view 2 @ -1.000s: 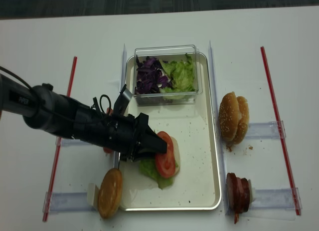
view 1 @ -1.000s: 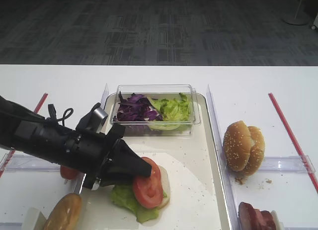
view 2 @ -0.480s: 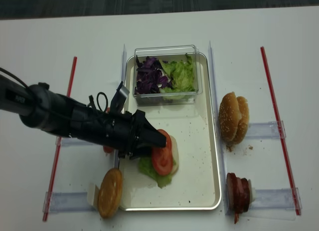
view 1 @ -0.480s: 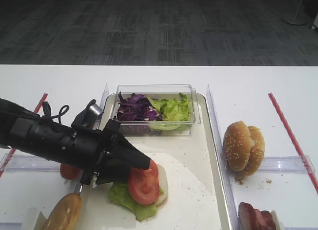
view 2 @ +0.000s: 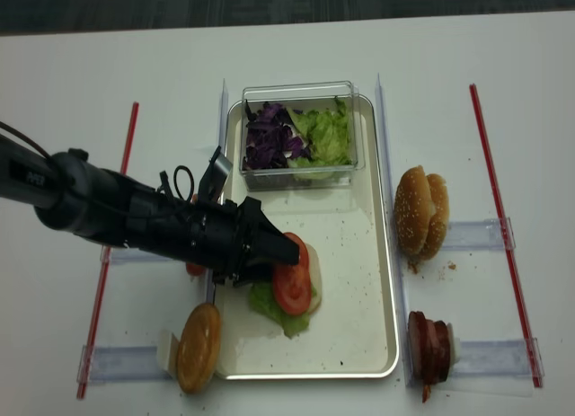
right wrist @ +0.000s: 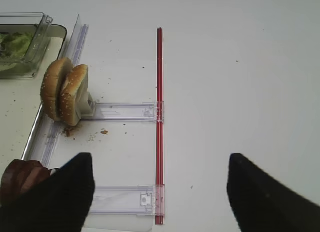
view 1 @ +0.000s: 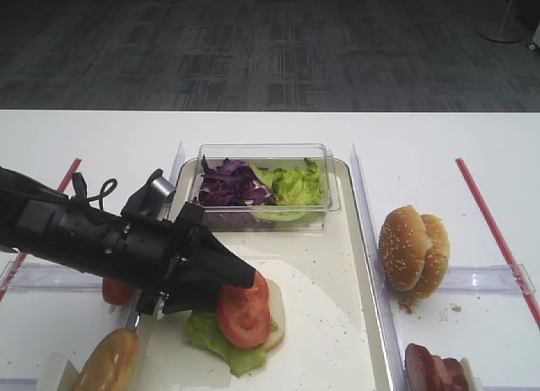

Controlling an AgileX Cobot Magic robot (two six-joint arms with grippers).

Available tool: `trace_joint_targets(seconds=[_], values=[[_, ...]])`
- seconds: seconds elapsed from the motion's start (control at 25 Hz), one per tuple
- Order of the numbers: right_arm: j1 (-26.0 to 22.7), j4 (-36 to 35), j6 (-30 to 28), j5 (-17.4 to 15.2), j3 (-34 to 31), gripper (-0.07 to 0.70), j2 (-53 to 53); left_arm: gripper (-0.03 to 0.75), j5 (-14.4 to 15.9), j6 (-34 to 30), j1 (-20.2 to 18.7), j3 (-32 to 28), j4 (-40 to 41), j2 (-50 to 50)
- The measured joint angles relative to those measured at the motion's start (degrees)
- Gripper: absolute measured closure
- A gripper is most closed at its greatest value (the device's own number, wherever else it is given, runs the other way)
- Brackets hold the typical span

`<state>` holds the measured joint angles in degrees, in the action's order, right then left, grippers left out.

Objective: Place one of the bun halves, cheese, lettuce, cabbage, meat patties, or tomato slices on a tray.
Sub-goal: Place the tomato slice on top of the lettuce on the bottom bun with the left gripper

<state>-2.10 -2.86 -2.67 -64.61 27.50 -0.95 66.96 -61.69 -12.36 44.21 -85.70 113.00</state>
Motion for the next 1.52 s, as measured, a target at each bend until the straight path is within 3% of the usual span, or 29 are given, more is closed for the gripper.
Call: trace_joint_targets(seconds=[1.0,1.52], values=[[0.0,0.0,-0.1,0.0,0.0,0.061,0.0,0.338,0.62,0.28,0.54,0.85,2.63,0.0],[0.0,0.0,-0.1,0.0,0.0,0.061,0.0,0.337,-0.42,7.29,0.63,7.24,11.12,0.0]])
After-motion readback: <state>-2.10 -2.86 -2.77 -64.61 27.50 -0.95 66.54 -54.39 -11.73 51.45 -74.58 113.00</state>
